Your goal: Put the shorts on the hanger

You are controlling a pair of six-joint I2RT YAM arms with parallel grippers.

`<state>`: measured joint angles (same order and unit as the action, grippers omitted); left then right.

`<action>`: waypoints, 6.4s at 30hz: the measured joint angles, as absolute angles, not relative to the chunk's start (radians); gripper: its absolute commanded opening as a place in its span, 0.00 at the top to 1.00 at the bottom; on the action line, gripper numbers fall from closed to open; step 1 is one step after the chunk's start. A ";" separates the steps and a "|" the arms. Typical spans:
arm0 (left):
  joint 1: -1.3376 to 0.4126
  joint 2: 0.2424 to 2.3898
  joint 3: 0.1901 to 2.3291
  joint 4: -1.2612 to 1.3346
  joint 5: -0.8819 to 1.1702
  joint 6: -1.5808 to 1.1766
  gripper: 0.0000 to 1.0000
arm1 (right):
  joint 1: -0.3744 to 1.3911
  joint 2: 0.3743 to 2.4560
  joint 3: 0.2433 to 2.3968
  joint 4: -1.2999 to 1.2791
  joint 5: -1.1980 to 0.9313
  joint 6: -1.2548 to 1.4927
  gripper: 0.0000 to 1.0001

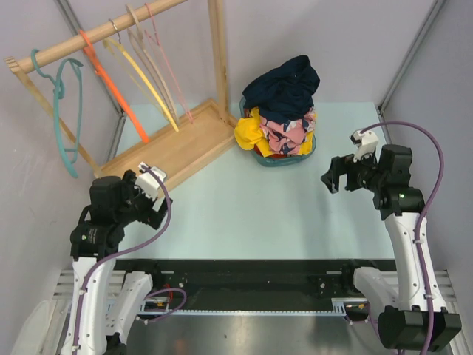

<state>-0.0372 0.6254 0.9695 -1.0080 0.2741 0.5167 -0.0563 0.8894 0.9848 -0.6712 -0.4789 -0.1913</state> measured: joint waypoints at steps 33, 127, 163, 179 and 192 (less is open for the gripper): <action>-0.044 0.580 0.923 -1.010 0.632 0.758 0.00 | 0.234 1.852 1.712 -0.025 -0.135 -0.112 0.00; -0.561 0.979 0.780 -0.839 0.577 0.963 0.04 | 0.517 1.198 0.970 -0.802 -0.693 -0.916 0.49; -0.730 1.370 0.714 -0.086 0.405 0.774 0.22 | 0.598 1.203 0.880 -0.483 -0.577 -0.895 1.00; -0.709 1.509 0.864 0.033 0.402 0.628 0.16 | 0.529 1.185 0.880 -0.474 -0.604 -0.959 1.00; -0.694 1.688 1.020 0.005 0.373 0.625 0.58 | 0.517 1.187 0.880 -0.487 -0.645 -1.018 0.44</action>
